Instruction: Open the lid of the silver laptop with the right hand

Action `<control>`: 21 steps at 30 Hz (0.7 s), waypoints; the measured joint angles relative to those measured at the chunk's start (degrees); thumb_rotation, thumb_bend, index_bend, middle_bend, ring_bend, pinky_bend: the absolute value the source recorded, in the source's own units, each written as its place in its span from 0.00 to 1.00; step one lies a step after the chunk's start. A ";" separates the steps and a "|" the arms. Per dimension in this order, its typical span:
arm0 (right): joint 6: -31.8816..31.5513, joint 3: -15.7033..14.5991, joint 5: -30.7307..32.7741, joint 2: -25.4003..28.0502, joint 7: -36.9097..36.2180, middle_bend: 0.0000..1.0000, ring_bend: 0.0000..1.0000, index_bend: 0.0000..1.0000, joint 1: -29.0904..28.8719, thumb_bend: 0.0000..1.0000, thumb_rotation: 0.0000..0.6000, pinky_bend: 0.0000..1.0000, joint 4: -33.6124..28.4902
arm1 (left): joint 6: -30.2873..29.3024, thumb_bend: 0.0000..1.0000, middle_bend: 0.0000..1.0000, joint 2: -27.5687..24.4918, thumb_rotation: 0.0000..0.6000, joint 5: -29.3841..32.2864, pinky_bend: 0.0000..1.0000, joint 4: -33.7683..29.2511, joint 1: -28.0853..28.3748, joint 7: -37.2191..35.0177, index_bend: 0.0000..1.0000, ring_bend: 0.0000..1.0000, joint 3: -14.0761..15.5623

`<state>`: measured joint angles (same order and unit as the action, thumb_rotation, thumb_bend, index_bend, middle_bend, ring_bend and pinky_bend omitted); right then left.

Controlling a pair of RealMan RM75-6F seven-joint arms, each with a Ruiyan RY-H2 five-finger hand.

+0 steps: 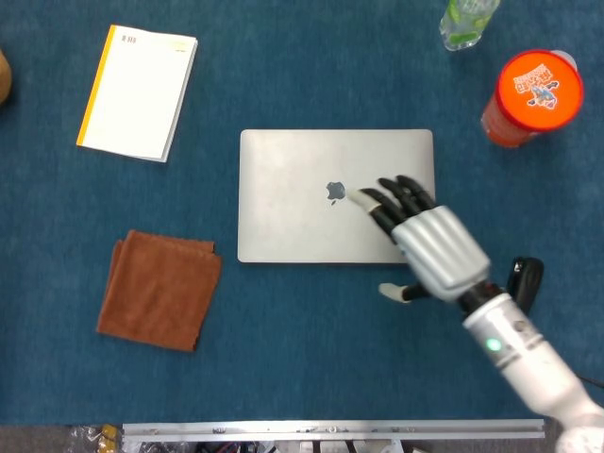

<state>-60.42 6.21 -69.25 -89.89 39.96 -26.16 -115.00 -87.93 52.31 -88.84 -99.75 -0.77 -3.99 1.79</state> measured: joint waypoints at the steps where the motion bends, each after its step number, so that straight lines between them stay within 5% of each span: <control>1: 0.06 0.07 1.12 -1.40 1.21 0.14 0.00 0.05 -0.72 0.05 1.00 0.06 0.88 | 0.00 0.47 0.06 0.03 1.00 -0.07 0.00 0.10 0.01 -0.09 0.12 0.00 -0.01; 21: -1.76 0.52 10.38 -16.33 9.78 0.14 0.00 0.05 -8.32 0.05 1.00 0.06 16.70 | 0.11 0.47 0.06 0.29 1.00 -0.22 0.00 2.04 -0.07 -2.43 0.12 0.00 0.04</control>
<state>-62.18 6.73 -58.87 -106.21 49.73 -34.48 -98.30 -87.82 52.59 -89.06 -97.71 -0.84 -6.43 1.83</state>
